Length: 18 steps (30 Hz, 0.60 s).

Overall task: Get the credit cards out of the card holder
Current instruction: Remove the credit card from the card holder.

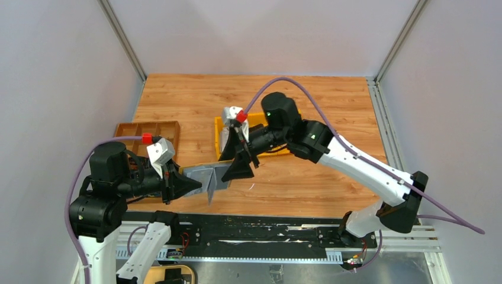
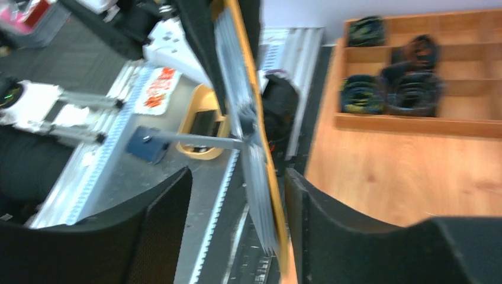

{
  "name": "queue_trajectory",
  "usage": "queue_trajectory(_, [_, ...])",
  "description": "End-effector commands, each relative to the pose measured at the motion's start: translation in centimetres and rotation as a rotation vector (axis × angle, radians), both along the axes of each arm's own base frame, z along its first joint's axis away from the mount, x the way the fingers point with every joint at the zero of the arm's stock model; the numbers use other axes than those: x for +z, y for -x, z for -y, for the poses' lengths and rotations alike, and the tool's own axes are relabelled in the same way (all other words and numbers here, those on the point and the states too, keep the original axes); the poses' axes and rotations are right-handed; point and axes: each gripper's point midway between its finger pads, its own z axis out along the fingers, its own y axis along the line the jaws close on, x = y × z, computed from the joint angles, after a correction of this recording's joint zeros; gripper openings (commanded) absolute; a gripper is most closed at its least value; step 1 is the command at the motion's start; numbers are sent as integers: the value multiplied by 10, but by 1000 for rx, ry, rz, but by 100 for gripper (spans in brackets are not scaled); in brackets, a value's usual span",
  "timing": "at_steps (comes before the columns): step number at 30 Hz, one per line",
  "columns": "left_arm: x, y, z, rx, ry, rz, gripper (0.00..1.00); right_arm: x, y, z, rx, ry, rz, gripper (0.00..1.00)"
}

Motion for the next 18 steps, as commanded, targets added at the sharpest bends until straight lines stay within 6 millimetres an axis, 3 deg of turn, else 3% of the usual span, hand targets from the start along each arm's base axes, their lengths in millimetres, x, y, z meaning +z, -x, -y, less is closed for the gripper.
queue_trajectory(1, [1,-11,-6,35,-51,65,0,28,-47,21,-234,-53,21,66])
queue_trajectory(5, [-3,-23,-14,103,-87,47,0,39,-96,38,-523,-48,43,70])
queue_trajectory(7, [-7,-30,-17,131,-104,39,0,47,-97,42,-560,-70,30,69])
queue_trajectory(12, [-10,-46,-22,202,-118,28,0,72,-59,38,-399,-199,-89,58])
queue_trajectory(18, [7,-48,-12,190,-21,22,0,46,-22,9,-227,-153,-212,53])
